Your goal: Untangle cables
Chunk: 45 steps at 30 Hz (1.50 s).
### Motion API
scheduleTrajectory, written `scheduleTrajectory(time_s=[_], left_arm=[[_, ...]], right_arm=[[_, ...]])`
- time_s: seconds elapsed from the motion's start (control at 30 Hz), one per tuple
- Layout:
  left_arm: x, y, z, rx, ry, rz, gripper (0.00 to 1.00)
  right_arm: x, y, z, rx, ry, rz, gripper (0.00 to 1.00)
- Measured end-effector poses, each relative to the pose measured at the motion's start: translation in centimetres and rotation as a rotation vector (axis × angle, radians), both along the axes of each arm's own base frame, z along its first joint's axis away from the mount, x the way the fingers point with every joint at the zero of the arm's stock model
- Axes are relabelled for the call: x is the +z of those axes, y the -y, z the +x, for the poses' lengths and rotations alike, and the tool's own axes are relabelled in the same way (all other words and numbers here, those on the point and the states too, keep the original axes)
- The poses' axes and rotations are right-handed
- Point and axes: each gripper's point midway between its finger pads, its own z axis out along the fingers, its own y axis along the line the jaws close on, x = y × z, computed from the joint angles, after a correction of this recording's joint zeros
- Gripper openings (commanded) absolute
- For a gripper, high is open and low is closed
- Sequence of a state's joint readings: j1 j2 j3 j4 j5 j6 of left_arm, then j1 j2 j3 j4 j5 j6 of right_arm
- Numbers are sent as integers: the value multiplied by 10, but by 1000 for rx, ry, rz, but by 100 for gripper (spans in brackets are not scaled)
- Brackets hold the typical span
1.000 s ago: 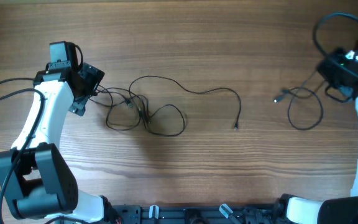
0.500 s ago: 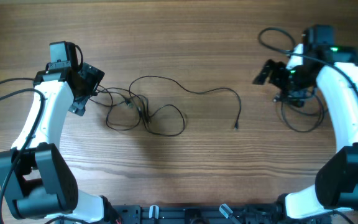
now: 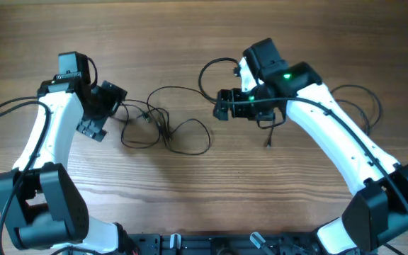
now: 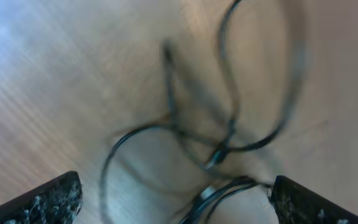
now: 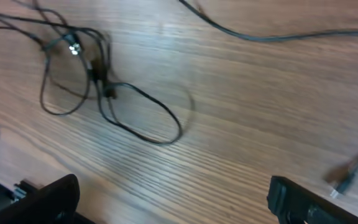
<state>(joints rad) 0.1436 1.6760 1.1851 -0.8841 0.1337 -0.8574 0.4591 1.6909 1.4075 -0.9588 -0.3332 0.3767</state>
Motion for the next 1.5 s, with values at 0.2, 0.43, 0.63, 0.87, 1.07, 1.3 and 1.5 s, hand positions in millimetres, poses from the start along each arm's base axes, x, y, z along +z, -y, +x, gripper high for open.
scheduleTrajectory(time_s=[0.2, 0.43, 0.63, 0.87, 1.07, 1.3, 1.5], left_arm=[[-4, 5, -18, -46, -66, -13, 100], [-18, 10, -31, -50, -102, -42, 100], [-15, 39, -6, -134, 4, -64, 100], [-5, 74, 28, -246, 158, -32, 100], [-7, 68, 30, -245, 156, 49, 100], [-7, 59, 30, -231, 153, 100, 100], [-29, 59, 28, -233, 94, 97, 100]], right_arm=[[13, -30, 17, 123, 171, 52, 81], [25, -68, 12, 343, 334, 72, 79], [-17, -92, 14, 409, 298, 55, 72], [-96, -98, 10, 422, 129, 25, 43], [-114, -100, 0, 412, 46, 47, 4], [-45, -96, -7, 401, 122, 89, 4], [60, -95, -7, 399, 374, 206, 4]])
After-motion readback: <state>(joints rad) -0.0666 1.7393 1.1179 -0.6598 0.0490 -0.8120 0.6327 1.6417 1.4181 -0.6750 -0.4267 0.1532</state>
